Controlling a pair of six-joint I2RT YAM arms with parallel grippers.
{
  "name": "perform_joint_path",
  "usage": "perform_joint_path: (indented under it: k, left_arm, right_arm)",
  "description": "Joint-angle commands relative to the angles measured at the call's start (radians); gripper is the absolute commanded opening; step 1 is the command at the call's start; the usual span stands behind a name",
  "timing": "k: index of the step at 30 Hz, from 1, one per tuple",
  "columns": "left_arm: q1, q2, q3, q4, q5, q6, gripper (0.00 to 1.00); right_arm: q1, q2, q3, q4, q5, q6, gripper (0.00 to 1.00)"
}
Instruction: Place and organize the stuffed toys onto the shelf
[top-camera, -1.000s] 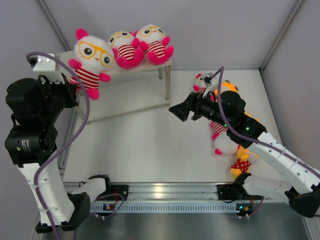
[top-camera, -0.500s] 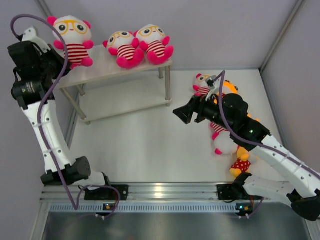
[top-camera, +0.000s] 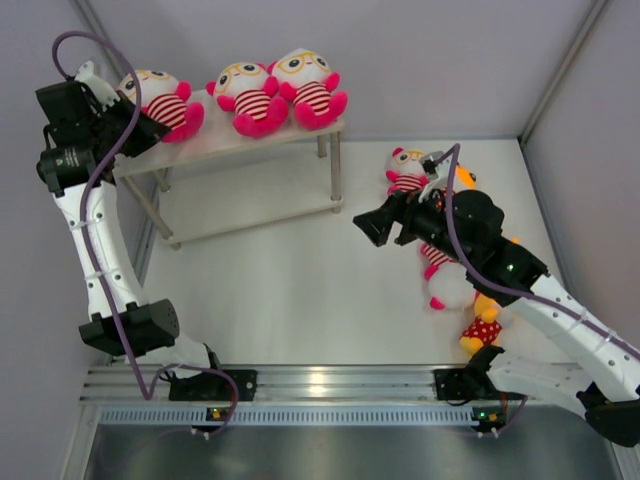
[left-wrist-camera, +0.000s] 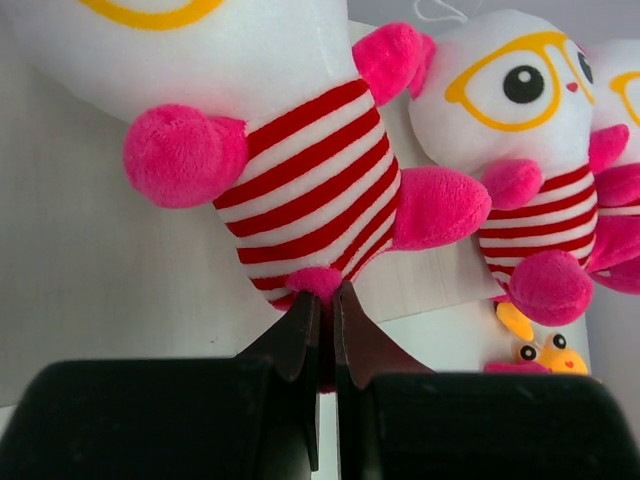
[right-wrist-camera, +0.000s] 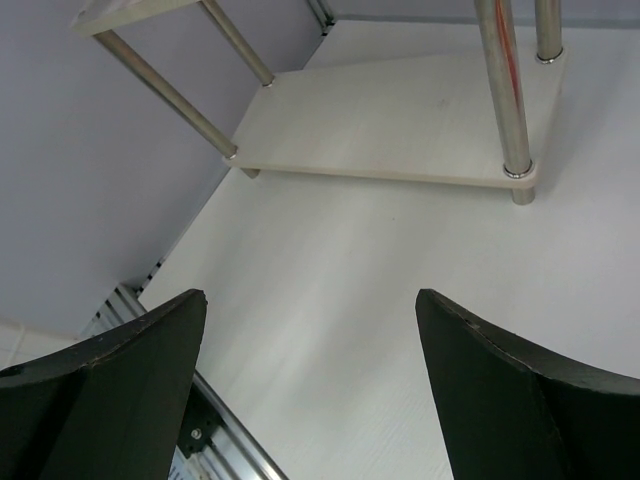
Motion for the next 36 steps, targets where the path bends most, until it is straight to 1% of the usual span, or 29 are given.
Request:
perform_joint_path:
  k: [1, 5, 8, 9, 12, 19, 25, 26, 29, 30, 32, 33, 36]
  left_arm:
    - [-0.011, 0.002, 0.008, 0.071, 0.113, 0.048, 0.00]
    - [-0.019, -0.006, -0.014, 0.068, 0.128, 0.074, 0.00]
    - [-0.019, -0.009, -0.043, 0.068, 0.180, 0.080, 0.00]
    - [-0.025, -0.009, -0.060, 0.068, 0.203, 0.085, 0.00]
    - [-0.049, -0.012, -0.075, 0.068, 0.208, 0.097, 0.00]
    - [-0.097, 0.005, -0.072, 0.068, 0.188, 0.118, 0.00]
    - [-0.099, 0.001, -0.057, 0.068, 0.139, 0.121, 0.00]
    - [-0.099, 0.001, -0.052, 0.068, 0.139, 0.121, 0.10]
    - [-0.099, 0.011, -0.037, 0.068, 0.138, 0.124, 0.32]
    - [-0.099, 0.014, -0.037, 0.068, 0.133, 0.124, 0.52]
    - [-0.097, 0.015, -0.035, 0.068, 0.133, 0.126, 0.67]
    - [-0.097, 0.017, -0.034, 0.068, 0.133, 0.131, 0.73]
    - [-0.099, 0.018, -0.023, 0.068, 0.131, 0.143, 0.74]
  right_arm:
    - [0.008, -0.030, 0.015, -0.004, 0.016, -0.018, 0.86]
    - [0.006, -0.038, 0.015, -0.008, 0.018, -0.018, 0.86]
    - [0.006, -0.042, 0.020, -0.016, 0.016, -0.021, 0.87]
    - [0.006, -0.041, 0.021, -0.017, 0.016, -0.022, 0.86]
    - [0.008, -0.039, 0.023, -0.022, 0.044, -0.027, 0.86]
    - [0.008, -0.036, 0.027, -0.030, 0.050, -0.027, 0.87]
    - [0.006, -0.033, 0.044, -0.039, 0.048, -0.030, 0.87]
    - [0.006, -0.032, 0.046, -0.040, 0.051, -0.030, 0.88]
    - [0.006, -0.028, 0.052, -0.040, 0.051, -0.033, 0.89]
    - [0.006, -0.024, 0.054, -0.045, 0.051, -0.036, 0.89]
    - [0.008, -0.019, 0.063, -0.051, 0.064, -0.044, 0.91]
    - [0.006, -0.018, 0.067, -0.057, 0.071, -0.048, 0.92]
    - [0.006, -0.004, 0.081, -0.091, 0.132, -0.090, 0.97]
